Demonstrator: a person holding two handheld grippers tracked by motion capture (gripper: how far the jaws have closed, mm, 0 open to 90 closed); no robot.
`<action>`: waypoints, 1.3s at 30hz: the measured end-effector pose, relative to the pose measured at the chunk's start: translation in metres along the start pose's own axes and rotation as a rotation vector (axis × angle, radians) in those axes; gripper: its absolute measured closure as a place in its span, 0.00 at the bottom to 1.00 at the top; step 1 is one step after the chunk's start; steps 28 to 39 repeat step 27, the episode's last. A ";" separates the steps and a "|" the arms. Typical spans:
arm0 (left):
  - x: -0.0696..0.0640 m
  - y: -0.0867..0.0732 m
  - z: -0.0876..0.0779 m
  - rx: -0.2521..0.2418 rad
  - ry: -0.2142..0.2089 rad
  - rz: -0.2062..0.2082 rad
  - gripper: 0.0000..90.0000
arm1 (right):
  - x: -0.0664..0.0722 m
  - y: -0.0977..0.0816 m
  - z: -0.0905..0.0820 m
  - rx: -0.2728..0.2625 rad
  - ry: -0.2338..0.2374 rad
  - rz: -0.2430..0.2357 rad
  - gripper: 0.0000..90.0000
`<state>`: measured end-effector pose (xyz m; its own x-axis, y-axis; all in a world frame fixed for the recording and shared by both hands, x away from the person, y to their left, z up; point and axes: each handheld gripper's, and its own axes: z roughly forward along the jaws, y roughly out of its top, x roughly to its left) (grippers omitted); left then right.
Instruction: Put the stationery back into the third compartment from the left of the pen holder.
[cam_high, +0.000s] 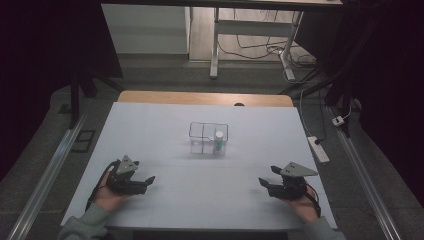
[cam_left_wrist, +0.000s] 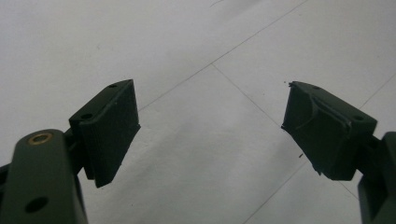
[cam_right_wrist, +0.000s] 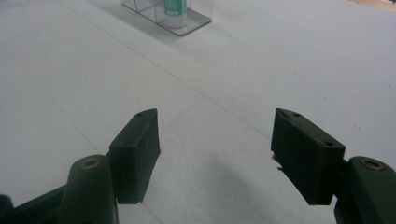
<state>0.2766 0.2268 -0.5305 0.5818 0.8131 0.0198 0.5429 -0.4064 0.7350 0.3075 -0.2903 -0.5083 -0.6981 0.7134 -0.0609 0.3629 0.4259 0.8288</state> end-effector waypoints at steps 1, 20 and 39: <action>0.000 0.000 0.000 0.000 0.001 0.000 0.20 | -0.001 -0.001 -0.001 0.001 0.003 0.002 0.36; 0.000 0.001 -0.001 -0.009 0.001 -0.002 0.20 | -0.003 -0.001 0.001 -0.012 -0.011 -0.002 0.36; 0.000 0.001 -0.001 -0.011 -0.001 -0.002 0.20 | -0.001 -0.001 0.002 -0.006 -0.006 -0.011 0.36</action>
